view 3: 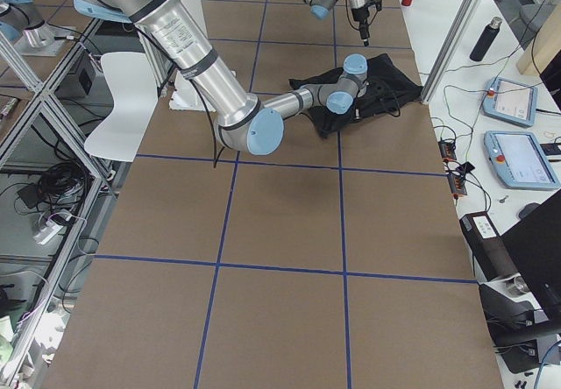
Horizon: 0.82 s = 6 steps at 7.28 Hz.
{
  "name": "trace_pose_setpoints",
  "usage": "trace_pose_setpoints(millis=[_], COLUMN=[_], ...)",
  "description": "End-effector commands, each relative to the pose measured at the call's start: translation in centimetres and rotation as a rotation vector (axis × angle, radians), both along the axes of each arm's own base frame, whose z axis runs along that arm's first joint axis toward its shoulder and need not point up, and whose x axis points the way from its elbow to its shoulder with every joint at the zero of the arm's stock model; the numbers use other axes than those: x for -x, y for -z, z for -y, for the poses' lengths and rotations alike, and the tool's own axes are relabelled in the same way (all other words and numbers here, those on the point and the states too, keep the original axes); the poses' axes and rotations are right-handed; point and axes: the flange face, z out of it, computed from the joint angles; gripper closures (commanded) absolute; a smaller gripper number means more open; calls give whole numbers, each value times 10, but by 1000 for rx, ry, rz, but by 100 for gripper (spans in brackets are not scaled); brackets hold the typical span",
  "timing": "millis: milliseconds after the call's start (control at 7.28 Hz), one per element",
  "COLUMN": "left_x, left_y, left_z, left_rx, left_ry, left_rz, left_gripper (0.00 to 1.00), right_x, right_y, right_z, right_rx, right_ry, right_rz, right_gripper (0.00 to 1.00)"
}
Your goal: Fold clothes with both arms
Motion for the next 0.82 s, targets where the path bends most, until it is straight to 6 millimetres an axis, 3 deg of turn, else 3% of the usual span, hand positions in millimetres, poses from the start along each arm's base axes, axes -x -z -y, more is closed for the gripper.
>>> trace_pose_setpoints(millis=[0,275,412,687], left_x=[-1,-2,-2,-1], left_y=[-5,-8,-7,2], left_z=[-2,-4,-5,-7], left_rx=[6,10,5,-4], left_ry=[-5,-12,-14,-16], left_rz=[3,4,1,-9], left_gripper=[0,0,0,0], right_x=[-11,22,28,19], right_y=[14,30,30,25], right_z=[-98,-146,-153,-159], right_rx=[49,56,50,48], right_ry=[36,10,2,4], right_rz=[-10,4,-1,2], right_gripper=[100,100,100,96])
